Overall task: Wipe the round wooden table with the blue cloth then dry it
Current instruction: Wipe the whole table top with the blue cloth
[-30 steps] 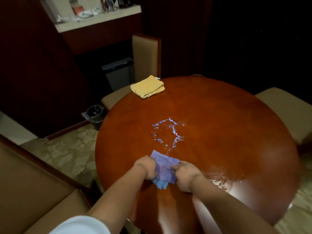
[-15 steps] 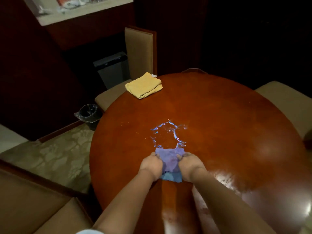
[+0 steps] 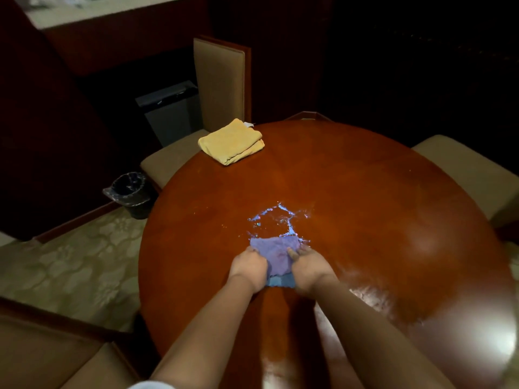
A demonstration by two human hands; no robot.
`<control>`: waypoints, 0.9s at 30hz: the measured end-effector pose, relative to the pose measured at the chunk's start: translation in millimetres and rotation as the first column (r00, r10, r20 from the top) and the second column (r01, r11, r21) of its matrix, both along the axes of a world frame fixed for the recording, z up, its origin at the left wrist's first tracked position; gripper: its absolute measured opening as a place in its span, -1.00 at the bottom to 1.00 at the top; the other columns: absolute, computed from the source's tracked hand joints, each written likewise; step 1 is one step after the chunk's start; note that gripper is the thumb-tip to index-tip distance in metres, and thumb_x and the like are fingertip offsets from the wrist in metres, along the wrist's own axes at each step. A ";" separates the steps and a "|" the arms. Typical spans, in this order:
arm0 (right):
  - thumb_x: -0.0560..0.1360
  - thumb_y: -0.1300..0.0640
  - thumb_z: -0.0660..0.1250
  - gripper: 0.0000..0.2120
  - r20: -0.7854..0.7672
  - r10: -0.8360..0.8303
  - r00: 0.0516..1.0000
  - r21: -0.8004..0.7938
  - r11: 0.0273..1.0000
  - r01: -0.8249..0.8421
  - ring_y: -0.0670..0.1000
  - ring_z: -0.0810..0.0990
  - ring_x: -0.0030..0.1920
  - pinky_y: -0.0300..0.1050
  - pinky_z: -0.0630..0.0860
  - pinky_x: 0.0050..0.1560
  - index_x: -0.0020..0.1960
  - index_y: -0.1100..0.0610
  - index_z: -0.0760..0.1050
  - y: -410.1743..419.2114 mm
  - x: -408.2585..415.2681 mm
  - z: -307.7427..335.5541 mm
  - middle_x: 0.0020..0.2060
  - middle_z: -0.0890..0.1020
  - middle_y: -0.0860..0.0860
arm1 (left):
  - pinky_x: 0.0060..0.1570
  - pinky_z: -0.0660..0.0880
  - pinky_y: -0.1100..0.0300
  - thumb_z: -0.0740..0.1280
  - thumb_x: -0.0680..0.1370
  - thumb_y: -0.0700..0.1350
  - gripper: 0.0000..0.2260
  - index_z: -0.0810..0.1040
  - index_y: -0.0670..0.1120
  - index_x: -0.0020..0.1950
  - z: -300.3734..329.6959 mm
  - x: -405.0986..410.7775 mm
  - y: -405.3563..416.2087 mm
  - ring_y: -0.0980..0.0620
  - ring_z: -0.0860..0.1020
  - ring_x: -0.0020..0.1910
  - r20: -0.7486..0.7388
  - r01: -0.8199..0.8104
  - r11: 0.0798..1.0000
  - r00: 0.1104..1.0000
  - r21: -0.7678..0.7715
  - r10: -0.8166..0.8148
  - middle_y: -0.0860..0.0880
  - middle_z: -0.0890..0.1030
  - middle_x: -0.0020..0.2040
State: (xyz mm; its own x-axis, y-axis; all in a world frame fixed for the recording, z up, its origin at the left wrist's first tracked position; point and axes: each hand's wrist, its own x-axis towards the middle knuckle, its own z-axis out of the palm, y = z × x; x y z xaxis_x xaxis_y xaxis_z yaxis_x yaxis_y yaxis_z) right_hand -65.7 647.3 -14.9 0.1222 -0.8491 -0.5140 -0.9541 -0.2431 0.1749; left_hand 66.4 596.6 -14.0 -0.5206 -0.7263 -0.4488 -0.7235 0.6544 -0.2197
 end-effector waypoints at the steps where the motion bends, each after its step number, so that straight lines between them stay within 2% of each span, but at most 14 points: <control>1: 0.60 0.00 0.11 -0.46 -0.021 0.022 1.000 -0.006 1.000 -0.022 0.10 0.12 0.52 -0.01 -0.03 0.52 0.53 0.14 0.15 7.3 2.0 1.2 0.55 0.01 0.11 | 0.07 0.47 0.11 0.14 0.61 -0.14 -0.72 0.54 -0.04 0.25 -0.1 0.8 6.5 -0.09 0.42 0.26 -0.005 -0.007 1.000 1.000 0.005 0.007 -0.11 0.52 0.23; 5: 0.62 -0.04 0.09 -0.44 -0.143 0.100 0.985 -0.003 0.995 -0.102 0.14 0.08 0.52 0.05 -0.09 0.52 0.55 0.14 0.09 37.9 7.3 3.9 0.55 -0.01 0.13 | 0.12 0.47 0.10 0.15 0.61 -0.16 -0.73 0.54 -0.08 0.24 1.1 0.6 37.2 -0.09 0.42 0.27 0.019 -0.041 0.999 0.999 0.007 0.041 -0.12 0.51 0.25; 8: 0.64 -0.02 0.10 -0.48 -0.199 0.128 0.972 0.015 0.992 -0.128 0.16 0.05 0.53 0.09 -0.09 0.50 0.54 0.13 0.12 56.7 4.2 4.7 0.55 -0.02 0.14 | 0.14 0.47 0.08 0.16 0.61 -0.17 -0.75 0.53 -0.11 0.24 5.7 -5.8 59.4 -0.09 0.44 0.27 0.014 -0.074 0.997 0.997 0.025 0.074 -0.13 0.51 0.26; 13: 0.65 0.02 0.11 -0.51 -0.242 0.131 0.961 0.008 0.991 -0.133 0.13 0.04 0.53 0.10 -0.08 0.51 0.53 0.11 0.15 77.7 -17.9 5.2 0.55 0.02 0.09 | 0.15 0.49 0.04 0.11 0.61 -0.08 -0.70 0.56 -0.11 0.22 12.0 -15.0 75.7 -0.15 0.51 0.19 -0.070 -0.053 0.994 0.996 0.099 0.060 -0.14 0.56 0.22; 17: 0.64 0.01 0.15 -0.49 -0.240 0.077 0.968 -0.008 0.997 -0.082 0.12 0.10 0.51 0.10 -0.05 0.51 0.54 0.11 0.15 88.4 -46.9 6.0 0.55 0.10 0.05 | 0.22 0.43 0.05 0.11 0.62 -0.08 -0.64 0.42 -0.03 0.40 18.3 -17.7 65.9 -0.17 0.45 0.27 -0.081 0.013 0.982 0.997 0.189 0.002 -0.16 0.48 0.33; 20: 0.64 0.01 0.15 -0.48 -0.201 -0.007 0.980 -0.028 1.000 0.001 0.11 0.12 0.51 0.08 -0.08 0.51 0.54 0.11 0.14 90.8 -61.3 5.2 0.54 0.14 0.03 | 0.22 0.38 0.09 0.16 0.60 -0.06 -0.60 0.36 0.04 0.45 19.5 -26.5 67.0 -0.15 0.40 0.30 -0.086 0.117 0.974 0.991 0.193 -0.102 -0.15 0.46 0.33; 22: 0.63 0.07 0.13 -0.53 -0.131 -0.108 0.986 -0.072 0.992 0.099 0.10 0.16 0.49 0.06 -0.06 0.50 0.52 0.10 0.21 91.4 -60.4 3.4 0.52 0.20 0.05 | 0.23 0.37 0.11 0.19 0.59 -0.05 -0.61 0.36 0.06 0.44 17.5 -31.6 66.9 -0.12 0.38 0.32 -0.106 0.158 0.969 0.984 0.188 -0.140 -0.12 0.45 0.33; 25: 0.57 0.17 0.17 -0.64 0.062 -0.315 0.947 -0.156 0.934 0.321 0.09 0.32 0.36 -0.06 0.21 0.36 0.35 0.11 0.42 91.6 -52.4 -0.5 0.36 0.43 0.06 | 0.26 0.40 0.10 0.22 0.59 -0.04 -0.61 0.38 0.09 0.43 17.9 -32.3 61.6 -0.10 0.38 0.32 -0.106 0.185 0.960 0.980 0.209 -0.165 -0.10 0.43 0.33; 27: 0.53 0.21 0.18 -0.67 0.206 -0.431 0.878 -0.167 0.869 0.466 0.08 0.37 0.29 -0.10 0.30 0.25 0.28 0.10 0.47 92.9 -48.7 -5.6 0.29 0.48 0.01 | 0.26 0.41 0.06 0.20 0.60 -0.05 -0.61 0.38 0.10 0.43 17.2 -28.5 56.5 -0.10 0.39 0.32 -0.095 0.219 0.952 0.975 0.213 -0.203 -0.10 0.43 0.33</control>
